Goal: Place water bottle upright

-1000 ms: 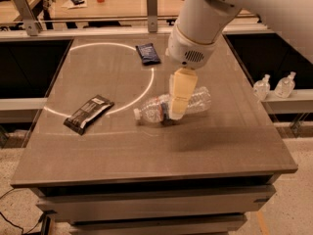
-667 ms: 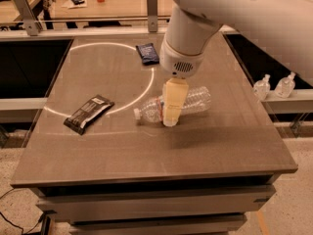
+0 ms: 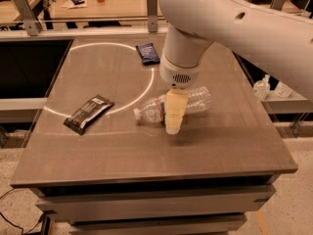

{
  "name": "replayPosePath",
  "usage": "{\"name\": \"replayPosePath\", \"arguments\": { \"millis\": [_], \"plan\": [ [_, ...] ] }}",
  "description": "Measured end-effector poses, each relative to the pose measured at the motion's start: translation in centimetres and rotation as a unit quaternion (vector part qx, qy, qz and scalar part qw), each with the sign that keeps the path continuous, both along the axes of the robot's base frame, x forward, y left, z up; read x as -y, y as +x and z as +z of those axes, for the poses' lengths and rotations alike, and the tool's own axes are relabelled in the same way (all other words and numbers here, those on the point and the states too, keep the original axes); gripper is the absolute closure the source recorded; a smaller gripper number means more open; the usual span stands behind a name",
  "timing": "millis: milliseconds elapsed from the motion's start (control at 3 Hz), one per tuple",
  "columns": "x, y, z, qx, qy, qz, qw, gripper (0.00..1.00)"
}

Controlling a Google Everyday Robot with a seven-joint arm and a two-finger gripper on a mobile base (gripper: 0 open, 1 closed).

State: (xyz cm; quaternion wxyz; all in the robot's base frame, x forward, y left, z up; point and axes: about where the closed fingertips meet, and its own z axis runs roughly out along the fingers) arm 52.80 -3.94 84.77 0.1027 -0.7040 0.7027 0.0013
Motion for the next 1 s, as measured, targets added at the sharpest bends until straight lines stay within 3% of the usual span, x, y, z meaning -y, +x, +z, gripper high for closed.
{"name": "replayPosePath", "arguments": {
  "millis": [333, 667, 1000],
  "plan": [
    [0.29, -0.08, -0.59, -0.001, -0.011, 0.012, 0.9999, 0.18],
    [0.46, -0.11, -1.01, -0.001, -0.017, 0.021, 0.9996, 0.49],
    [0.44, -0.07, -1.12, 0.001, -0.018, 0.025, 0.9995, 0.72]
  ]
}}
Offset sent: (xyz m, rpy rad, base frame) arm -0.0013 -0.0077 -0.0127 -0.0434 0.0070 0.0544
